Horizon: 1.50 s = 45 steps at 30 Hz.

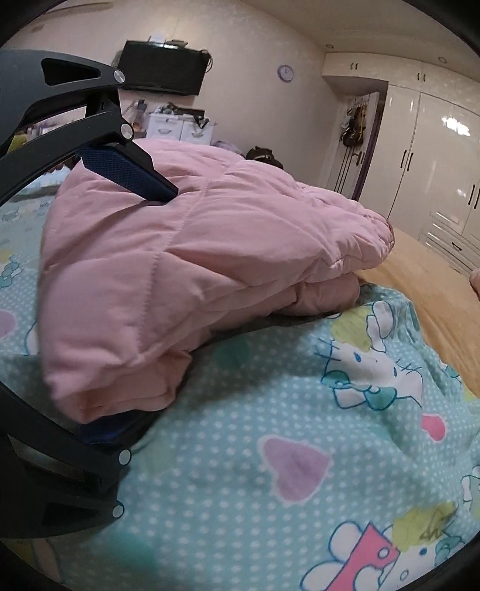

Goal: Fold large clothes

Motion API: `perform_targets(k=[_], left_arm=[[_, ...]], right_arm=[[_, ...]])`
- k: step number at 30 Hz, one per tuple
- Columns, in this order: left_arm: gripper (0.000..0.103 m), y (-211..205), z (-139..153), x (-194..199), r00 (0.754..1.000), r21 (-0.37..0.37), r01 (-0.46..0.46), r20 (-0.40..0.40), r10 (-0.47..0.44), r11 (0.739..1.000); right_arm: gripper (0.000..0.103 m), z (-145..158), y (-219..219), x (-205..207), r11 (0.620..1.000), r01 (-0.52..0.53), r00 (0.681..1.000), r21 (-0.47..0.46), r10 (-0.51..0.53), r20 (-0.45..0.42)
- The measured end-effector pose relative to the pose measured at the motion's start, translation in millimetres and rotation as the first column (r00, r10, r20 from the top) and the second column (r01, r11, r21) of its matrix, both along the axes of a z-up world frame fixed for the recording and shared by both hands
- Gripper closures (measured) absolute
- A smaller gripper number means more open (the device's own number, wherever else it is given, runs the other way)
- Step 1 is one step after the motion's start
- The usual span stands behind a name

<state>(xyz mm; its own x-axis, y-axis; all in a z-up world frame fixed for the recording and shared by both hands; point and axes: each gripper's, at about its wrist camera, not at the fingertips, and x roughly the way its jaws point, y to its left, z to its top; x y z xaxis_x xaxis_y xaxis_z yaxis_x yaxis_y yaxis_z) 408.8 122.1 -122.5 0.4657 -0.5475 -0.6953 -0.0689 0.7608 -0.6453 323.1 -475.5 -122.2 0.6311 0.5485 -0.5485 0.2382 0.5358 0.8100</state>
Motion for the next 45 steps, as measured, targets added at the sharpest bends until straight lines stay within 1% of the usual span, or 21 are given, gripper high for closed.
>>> perform_targets(k=[1, 2, 3, 4, 5, 7, 8, 9, 10, 12, 15, 18, 19, 22, 24, 28, 31, 34, 36, 40, 45], left_arm=[[0.008, -1.2, 0.1, 0.8, 1.0, 0.005, -0.003, 0.004, 0.003, 1.0], [0.008, -4.2, 1.0, 3.9, 1.0, 0.014, -0.005, 0.006, 0.005, 1.0], [0.008, -4.0, 0.5, 3.9, 1.0, 0.025, -0.006, 0.008, 0.006, 1.0], [0.008, -7.3, 2.4, 4.5, 1.0, 0.036, -0.007, 0.013, 0.007, 0.999], [0.01, -12.7, 4.9, 7.6, 1.0, 0.043, -0.007, 0.017, 0.006, 0.999], [0.013, -18.1, 8.0, 10.0, 1.0, 0.044, -0.011, 0.025, 0.01, 0.999], [0.017, -20.1, 9.8, 10.5, 0.999, 0.041, -0.015, 0.031, 0.014, 0.999], [0.023, -21.7, 11.8, 10.4, 0.999, 0.032, -0.019, 0.037, 0.017, 0.999], [0.027, -24.1, 15.0, 10.3, 0.999, 0.029, -0.017, 0.046, 0.016, 0.999], [0.046, -24.4, 22.0, 8.7, 0.998, 0.053, -0.006, 0.068, 0.002, 0.999], [0.06, -40.8, 42.3, 7.0, 0.992, 0.146, 0.023, 0.121, -0.04, 0.989], [0.067, -58.8, 61.8, 5.1, 0.981, 0.233, 0.045, 0.173, -0.086, 0.971], [0.068, -64.5, 68.8, 4.3, 0.976, 0.26, 0.051, 0.192, -0.103, 0.964], [0.071, -77.8, 84.7, 2.6, 0.963, 0.303, 0.056, 0.236, -0.132, 0.951], [0.072, -82.4, 91.5, 2.5, 0.956, 0.317, 0.059, 0.254, -0.144, 0.947], [0.073, -81.2, 98.8, -0.4, 0.95, 0.324, 0.066, 0.268, -0.158, 0.944], [0.074, -77.9, 100.2, -5.0, 0.949, 0.326, 0.068, 0.271, -0.162, 0.943], [0.074, -65.1, 97.3, -17.6, 0.948, 0.327, 0.07, 0.272, -0.165, 0.942], [0.074, -59.7, 98.1, -24.2, 0.947, 0.325, 0.071, 0.275, -0.166, 0.943], [0.074, -53.9, 103.6, -41.0, 0.942, 0.32, 0.075, 0.287, -0.172, 0.945], [0.074, -43.8, 107.3, -69.3, 0.94, 0.303, 0.083, 0.294, -0.176, 0.949]], right_arm=[[0.009, 2.3, 0.7, -0.8, 1.0, -0.007, 1.0, -0.017, 0.007, 0.02], [0.016, 4.7, 1.1, -3.9, 0.999, -0.015, 0.999, -0.032, 0.016, 0.038], [0.019, 8.4, 2.5, -2.6, 0.999, -0.017, 0.999, -0.037, 0.019, 0.048], [0.025, 11.8, 3.6, -4.0, 0.999, -0.02, 0.998, -0.049, 0.023, 0.055], [0.032, 15.4, 5.4, -5.8, 0.998, -0.027, 0.998, -0.065, 0.031, 0.061], [0.04, 25.9, 9.6, -8.5, 0.994, -0.04, 0.995, -0.101, 0.049, 0.084], [0.044, 32.9, 12.4, -9.8, 0.99, -0.048, 0.994, -0.13, 0.06, 0.091], [0.045, 36.4, 15.0, -8.9, 0.988, -0.051, 0.993, -0.147, 0.065, 0.094], [0.047, 44.1, 19.2, -9.4, 0.983, -0.055, 0.992, -0.177, 0.074, 0.103], [0.05, 55.8, 30.2, -7.9, 0.968, -0.058, 0.989, -0.243, 0.089, 0.116], [0.055, 76.5, 43.9, -9.1, 0.944, -0.063, 0.98, -0.324, 0.12, 0.158], [0.06, 94.8, 60.5, -11.1, 0.92, -0.07, 0.967, -0.385, 0.158, 0.201], [0.061, 101.1, 65.1, -11.1, 0.913, -0.073, 0.961, -0.402, 0.172, 0.215], [0.064, 121.4, 75.7, -12.9, 0.89, -0.088, 0.938, -0.448, 0.225, 0.263], [0.065, 133.5, 85.4, -14.5, 0.876, -0.097, 0.927, -0.473, 0.252, 0.277], [0.066, 152.6, 107.6, -16.1, 0.842, -0.116, 0.904, -0.528, 0.309, 0.294], [0.067, 160.6, 118.2, -20.2, 0.832, -0.129, 0.889, -0.54, 0.339, 0.309], [0.067, 165.3, 127.3, -27.7, 0.821, -0.138, 0.877, -0.554, 0.362, 0.317], [0.067, 165.8, 129.9, -35.0, 0.823, -0.146, 0.863, -0.549, 0.377, 0.336], [0.067, 166.5, 135.4, -53.8, 0.823, -0.154, 0.853, -0.547, 0.39, 0.347], [0.067, 163.6, 139.8, -86.2, 0.842, -0.179, 0.841, -0.509, 0.4, 0.364]])
